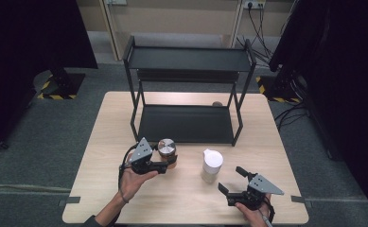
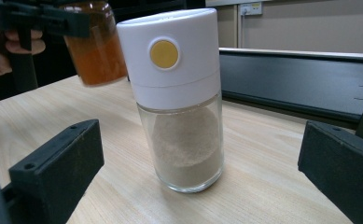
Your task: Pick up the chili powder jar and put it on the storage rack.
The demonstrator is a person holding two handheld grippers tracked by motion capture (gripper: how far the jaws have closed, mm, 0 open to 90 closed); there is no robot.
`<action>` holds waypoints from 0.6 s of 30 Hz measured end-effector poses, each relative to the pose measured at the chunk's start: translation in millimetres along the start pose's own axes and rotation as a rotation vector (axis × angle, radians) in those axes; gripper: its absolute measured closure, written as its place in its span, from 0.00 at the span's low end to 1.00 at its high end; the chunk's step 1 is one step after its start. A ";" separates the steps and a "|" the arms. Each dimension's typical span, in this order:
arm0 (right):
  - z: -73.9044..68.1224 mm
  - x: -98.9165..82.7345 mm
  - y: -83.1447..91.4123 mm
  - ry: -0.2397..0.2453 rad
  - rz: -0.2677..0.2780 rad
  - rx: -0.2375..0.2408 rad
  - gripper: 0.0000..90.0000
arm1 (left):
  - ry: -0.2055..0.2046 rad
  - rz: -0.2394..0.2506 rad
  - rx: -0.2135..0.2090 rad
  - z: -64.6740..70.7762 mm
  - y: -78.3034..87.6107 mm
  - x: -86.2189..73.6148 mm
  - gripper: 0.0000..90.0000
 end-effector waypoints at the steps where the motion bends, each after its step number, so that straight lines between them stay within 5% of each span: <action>1: 0.1 -0.1 0.0 0.000 0.000 0.000 0.00 | 0.001 0.003 0.001 -0.5 0.9 2.3 0.34; 18: 0.3 -0.3 -0.2 -0.003 0.001 0.002 0.00 | -0.024 0.019 -0.005 -7.3 10.1 54.4 0.34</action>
Point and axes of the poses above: each handheld gripper's, and its own axes: y roughly backward along the jaws, x roughly out of its top, z roughly to its right, the point moved 2 cm from there along -y, roughly forward along the jaws, and after that the axes turned 6 degrees about y, right-handed, at the moved point
